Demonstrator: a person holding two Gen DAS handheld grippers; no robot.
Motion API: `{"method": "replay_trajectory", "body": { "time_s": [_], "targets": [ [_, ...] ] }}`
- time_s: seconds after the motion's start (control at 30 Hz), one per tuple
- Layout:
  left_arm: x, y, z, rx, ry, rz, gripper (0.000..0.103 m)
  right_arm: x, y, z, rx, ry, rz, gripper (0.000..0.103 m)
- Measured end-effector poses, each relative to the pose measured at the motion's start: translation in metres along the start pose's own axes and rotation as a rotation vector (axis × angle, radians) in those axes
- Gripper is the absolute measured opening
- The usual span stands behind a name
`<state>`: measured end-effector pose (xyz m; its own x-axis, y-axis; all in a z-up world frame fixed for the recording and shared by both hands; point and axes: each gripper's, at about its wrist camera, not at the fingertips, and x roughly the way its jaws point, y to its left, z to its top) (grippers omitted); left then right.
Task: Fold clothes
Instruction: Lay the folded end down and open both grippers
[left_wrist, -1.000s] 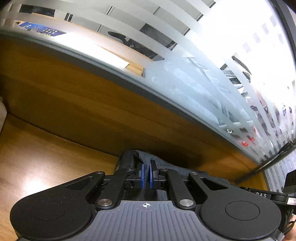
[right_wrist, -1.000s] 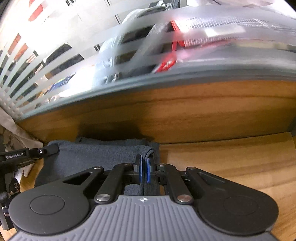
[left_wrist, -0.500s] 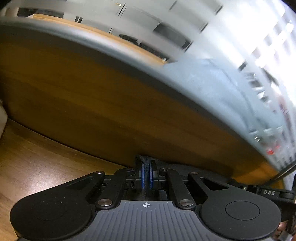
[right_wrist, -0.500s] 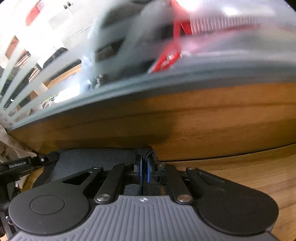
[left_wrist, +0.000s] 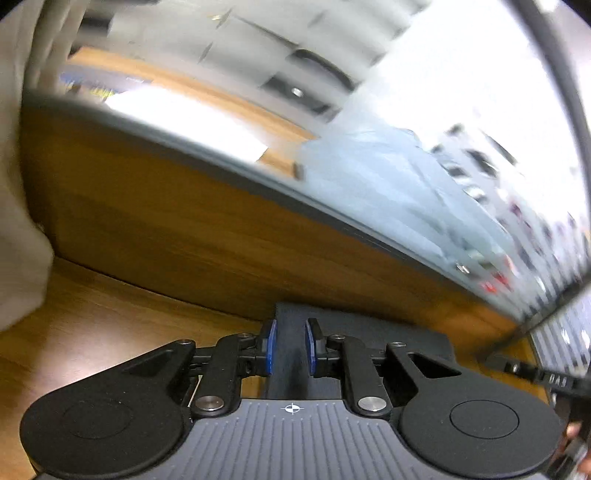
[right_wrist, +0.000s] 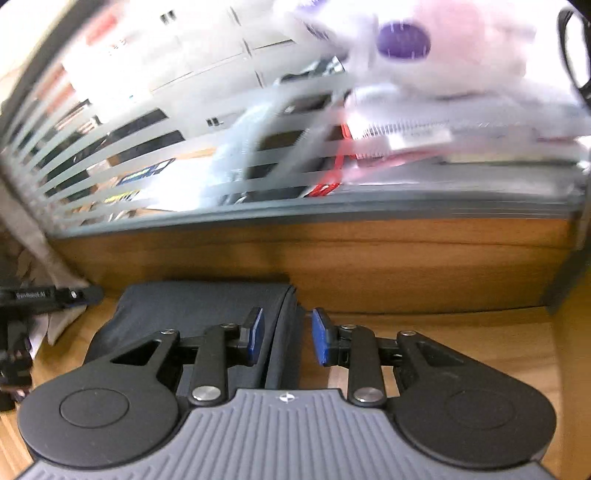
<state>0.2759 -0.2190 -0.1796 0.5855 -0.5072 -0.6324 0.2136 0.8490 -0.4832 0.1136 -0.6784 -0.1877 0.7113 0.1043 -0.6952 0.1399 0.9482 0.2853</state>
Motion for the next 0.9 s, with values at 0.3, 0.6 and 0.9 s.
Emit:
{"method": "replay_trajectory", "body": {
  "time_s": [0.3, 0.6, 0.9],
  "targets": [
    [-0.056, -0.013, -0.059, 0.155, 0.125, -0.030, 0.029, -0.051, 0.031, -0.060, -0.068, 0.064, 0.009, 0.032],
    [-0.078, 0.001, -0.126, 0.316, 0.277, -0.021, 0.032, -0.060, 0.051, -0.136, -0.105, 0.177, 0.072, 0.032],
    [-0.062, 0.004, -0.139, 0.421, 0.321, 0.025, 0.032, -0.040, 0.063, -0.162, -0.196, 0.210, 0.071, 0.032]
  ]
}}
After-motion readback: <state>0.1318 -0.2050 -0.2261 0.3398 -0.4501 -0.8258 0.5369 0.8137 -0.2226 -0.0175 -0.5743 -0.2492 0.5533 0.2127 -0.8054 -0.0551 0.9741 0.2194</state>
